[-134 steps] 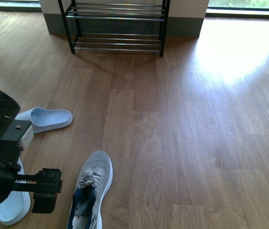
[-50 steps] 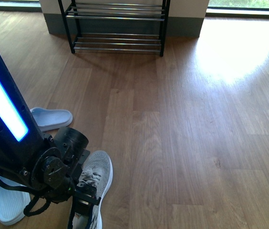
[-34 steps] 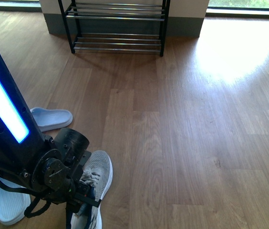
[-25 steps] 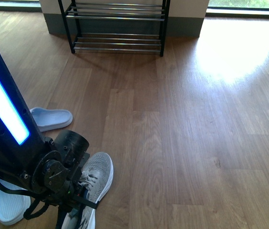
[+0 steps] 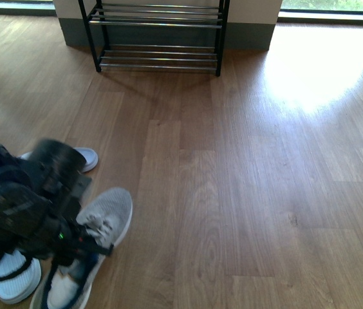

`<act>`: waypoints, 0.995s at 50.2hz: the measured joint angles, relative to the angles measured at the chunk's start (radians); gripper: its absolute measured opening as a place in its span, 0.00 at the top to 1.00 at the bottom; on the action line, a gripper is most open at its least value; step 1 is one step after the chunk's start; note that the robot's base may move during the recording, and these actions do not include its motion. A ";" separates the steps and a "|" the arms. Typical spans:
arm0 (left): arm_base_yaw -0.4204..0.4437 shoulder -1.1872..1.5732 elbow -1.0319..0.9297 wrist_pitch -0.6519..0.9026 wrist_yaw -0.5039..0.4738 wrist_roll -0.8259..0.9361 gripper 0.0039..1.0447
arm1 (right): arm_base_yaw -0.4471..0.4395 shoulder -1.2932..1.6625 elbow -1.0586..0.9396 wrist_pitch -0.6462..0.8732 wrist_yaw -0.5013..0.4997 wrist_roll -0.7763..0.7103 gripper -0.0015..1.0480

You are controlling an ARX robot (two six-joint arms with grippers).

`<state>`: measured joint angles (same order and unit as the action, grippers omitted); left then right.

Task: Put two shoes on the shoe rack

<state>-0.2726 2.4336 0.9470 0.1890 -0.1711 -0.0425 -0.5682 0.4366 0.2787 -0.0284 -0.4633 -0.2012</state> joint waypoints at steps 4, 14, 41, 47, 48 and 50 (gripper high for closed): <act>0.043 -0.164 -0.053 -0.007 -0.006 -0.003 0.99 | 0.000 0.000 0.000 0.000 0.000 0.000 0.99; 0.114 -0.487 -0.149 -0.066 -0.022 -0.006 0.99 | 0.000 0.000 0.000 0.000 0.000 0.000 0.99; 0.182 -1.351 -0.492 -0.240 -0.227 0.038 0.99 | 0.000 0.000 0.000 0.000 0.000 0.000 0.99; 0.163 -1.573 -0.585 -0.320 -0.305 0.068 0.99 | 0.000 0.000 0.000 0.000 0.000 0.000 0.99; 0.154 -1.621 -0.604 -0.337 -0.328 0.069 0.99 | 0.000 0.000 0.000 0.000 0.000 0.000 0.99; 0.124 -1.746 -0.644 -0.389 -0.377 0.075 0.99 | 0.000 0.000 0.000 0.000 0.000 0.000 0.99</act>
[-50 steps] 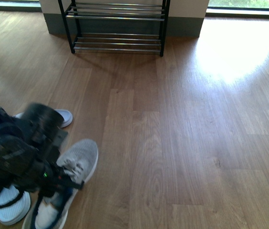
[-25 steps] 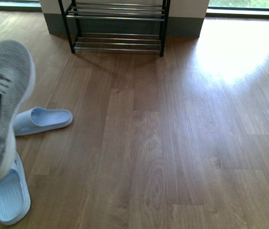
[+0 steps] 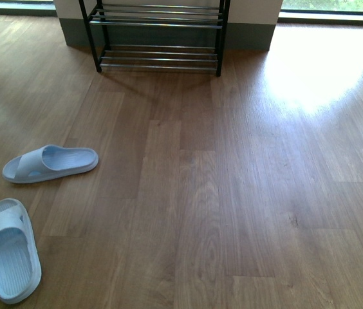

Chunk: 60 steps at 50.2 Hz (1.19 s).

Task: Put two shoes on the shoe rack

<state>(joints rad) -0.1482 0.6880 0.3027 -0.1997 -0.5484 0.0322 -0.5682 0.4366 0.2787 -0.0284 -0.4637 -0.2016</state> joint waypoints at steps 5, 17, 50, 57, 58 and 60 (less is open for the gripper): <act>-0.083 -0.278 -0.063 -0.056 -0.142 0.036 0.99 | 0.000 0.000 0.000 0.000 0.000 0.000 0.99; -0.095 -0.371 -0.061 -0.056 -0.158 0.042 0.99 | 0.000 0.000 0.000 0.000 0.000 0.000 0.99; -0.096 -0.372 -0.061 -0.056 -0.164 0.050 0.99 | 0.000 0.000 0.000 0.000 -0.003 0.000 0.99; -0.097 -0.372 -0.061 -0.056 -0.158 0.050 0.99 | 0.000 0.001 -0.001 0.000 0.004 0.000 0.99; -0.097 -0.372 -0.061 -0.056 -0.158 0.050 0.99 | 0.000 0.001 -0.001 0.000 0.005 0.000 0.99; -0.097 -0.372 -0.061 -0.056 -0.158 0.050 0.99 | 0.000 0.000 -0.001 0.000 0.007 0.000 0.99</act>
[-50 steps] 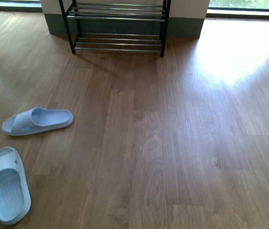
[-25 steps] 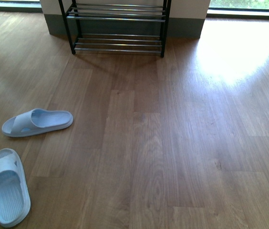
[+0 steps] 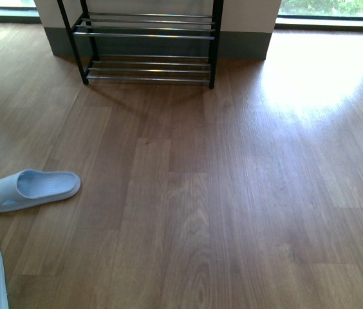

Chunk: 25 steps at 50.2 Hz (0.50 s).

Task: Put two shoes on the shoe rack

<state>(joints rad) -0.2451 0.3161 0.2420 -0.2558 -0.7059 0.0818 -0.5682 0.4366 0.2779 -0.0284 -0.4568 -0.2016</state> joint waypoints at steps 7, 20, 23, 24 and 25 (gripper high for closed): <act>0.000 0.000 0.000 0.000 0.000 0.000 0.99 | 0.000 0.001 -0.001 0.000 -0.001 0.000 0.99; 0.000 0.000 0.000 0.000 -0.002 0.000 0.99 | 0.000 0.001 -0.001 0.000 -0.005 0.000 0.99; 0.000 0.000 0.000 0.000 -0.002 0.000 0.99 | 0.000 0.001 -0.001 0.000 -0.004 0.000 0.99; 0.000 0.000 0.000 0.000 -0.002 0.000 0.99 | 0.000 0.001 -0.001 0.000 -0.005 0.000 0.99; 0.000 0.000 0.000 0.000 -0.002 0.000 0.99 | 0.000 0.001 -0.001 0.000 -0.005 0.000 0.99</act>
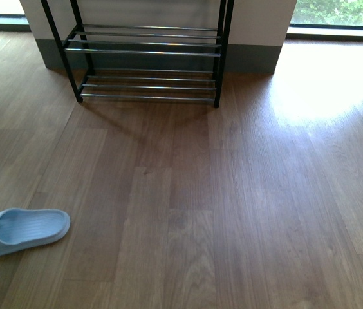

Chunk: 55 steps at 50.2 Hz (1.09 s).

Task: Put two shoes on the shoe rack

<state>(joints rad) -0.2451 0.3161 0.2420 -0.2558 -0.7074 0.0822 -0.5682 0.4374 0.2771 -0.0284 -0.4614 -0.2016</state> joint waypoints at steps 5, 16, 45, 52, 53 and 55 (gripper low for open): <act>0.000 0.000 0.000 0.000 -0.002 0.000 0.99 | 0.000 0.000 0.000 0.000 0.000 0.000 0.99; 0.000 0.000 0.000 0.000 -0.001 0.000 0.99 | 0.000 0.000 0.000 0.000 -0.006 0.000 0.99; 0.000 0.000 0.000 0.000 0.000 0.000 0.99 | 0.000 0.000 0.000 0.000 0.001 0.000 0.99; 0.000 0.000 0.000 0.000 0.000 0.000 0.99 | 0.000 0.000 0.000 0.000 0.000 0.000 0.99; 0.000 0.000 0.000 0.000 0.000 0.000 0.99 | 0.000 0.000 0.000 0.000 0.000 0.000 0.99; 0.000 0.000 0.000 0.000 0.000 0.000 0.99 | 0.000 0.000 0.000 0.000 0.000 0.000 0.99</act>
<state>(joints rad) -0.2451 0.3161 0.2420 -0.2558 -0.7071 0.0822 -0.5682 0.4374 0.2768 -0.0284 -0.4610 -0.2012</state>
